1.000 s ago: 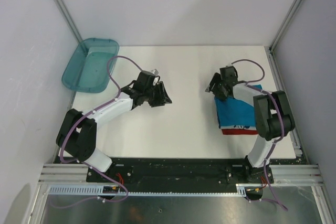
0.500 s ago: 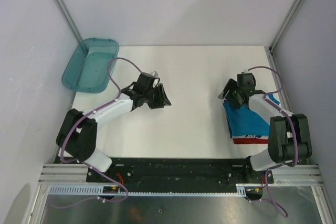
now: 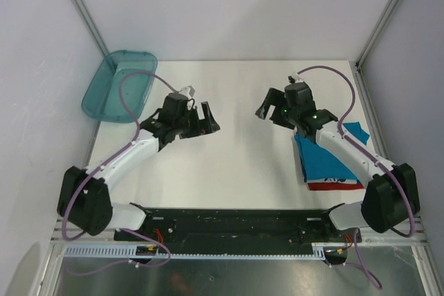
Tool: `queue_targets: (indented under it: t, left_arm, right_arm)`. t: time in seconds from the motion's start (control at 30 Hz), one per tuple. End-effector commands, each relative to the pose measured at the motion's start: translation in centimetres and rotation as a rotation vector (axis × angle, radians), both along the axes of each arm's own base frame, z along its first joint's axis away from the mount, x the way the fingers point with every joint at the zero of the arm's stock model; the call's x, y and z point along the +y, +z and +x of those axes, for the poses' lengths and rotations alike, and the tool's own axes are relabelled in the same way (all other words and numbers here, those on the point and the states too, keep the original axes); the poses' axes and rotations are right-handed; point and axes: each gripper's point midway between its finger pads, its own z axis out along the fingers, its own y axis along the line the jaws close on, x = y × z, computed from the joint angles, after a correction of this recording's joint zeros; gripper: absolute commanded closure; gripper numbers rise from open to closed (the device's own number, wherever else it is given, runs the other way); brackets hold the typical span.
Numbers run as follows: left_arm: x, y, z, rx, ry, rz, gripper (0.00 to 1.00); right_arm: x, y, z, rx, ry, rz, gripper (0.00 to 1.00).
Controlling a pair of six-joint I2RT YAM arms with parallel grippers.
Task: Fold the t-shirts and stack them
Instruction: Put the neatly folded tshirt into the corner of the board with both arms
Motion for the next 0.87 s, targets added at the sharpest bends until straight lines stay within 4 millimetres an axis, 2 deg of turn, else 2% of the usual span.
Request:
queue_targets:
  t: [0.0,0.13,0.33,0.83]
  left_arm:
    - [2.5,3.6,-0.1,-0.167,-0.01,0.06,0.01]
    - [3.8,5.1,-1.4,-0.229,-0.011,0.065,0.01]
    - [5.1,6.2,-2.9,-0.278,0.009,0.063,0.0]
    - [4.9,6.5,-2.6,-0.263,-0.006,0.065,0.01]
  right_arm:
    - [3.2,6.2,-0.9,-0.133,0.033,0.098,0.06]
    - [4.4,7.8,-2.3,-0.166,0.066,0.123,0.01]
    - [4.2,8.2,-3.0,-0.173,0.075,0.108,0.01]
    - [2.9,8.5,-3.3,-0.185,0.038,0.07,0.01]
